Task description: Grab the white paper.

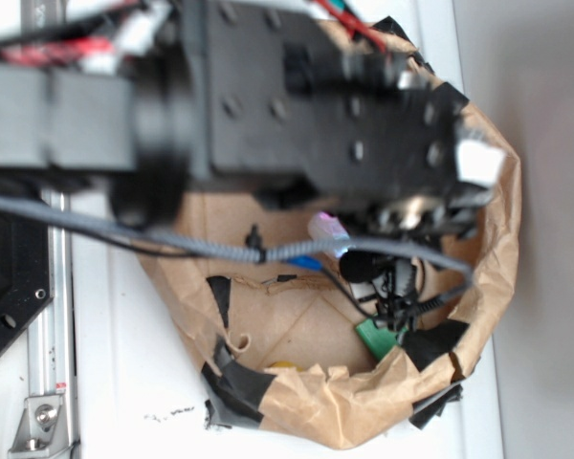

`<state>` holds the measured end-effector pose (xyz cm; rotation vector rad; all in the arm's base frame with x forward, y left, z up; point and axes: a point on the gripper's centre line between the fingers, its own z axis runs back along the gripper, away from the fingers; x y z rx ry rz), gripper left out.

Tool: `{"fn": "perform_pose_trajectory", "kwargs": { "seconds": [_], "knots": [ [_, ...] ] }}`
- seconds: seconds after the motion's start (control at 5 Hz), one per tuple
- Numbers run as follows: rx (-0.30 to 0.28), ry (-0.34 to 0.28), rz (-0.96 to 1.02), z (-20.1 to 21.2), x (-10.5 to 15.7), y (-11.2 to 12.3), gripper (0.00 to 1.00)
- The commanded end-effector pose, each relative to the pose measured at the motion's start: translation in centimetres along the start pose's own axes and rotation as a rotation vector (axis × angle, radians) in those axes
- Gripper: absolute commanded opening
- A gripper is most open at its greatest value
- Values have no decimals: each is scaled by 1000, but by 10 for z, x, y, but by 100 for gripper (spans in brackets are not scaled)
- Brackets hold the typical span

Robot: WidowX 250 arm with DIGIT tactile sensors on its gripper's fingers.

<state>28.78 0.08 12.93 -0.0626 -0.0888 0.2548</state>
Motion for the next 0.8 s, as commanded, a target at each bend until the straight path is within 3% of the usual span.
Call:
{"fn": "perform_pose_trajectory", "kwargs": {
  "seconds": [0.0,0.2,0.4,0.6],
  "knots": [
    [-9,-118,37,110,-13,11,0],
    [25,-121,43,120,-21,27,0],
    [124,-114,27,108,-30,45,0],
    [118,-121,-3,103,-27,43,0]
  ]
}}
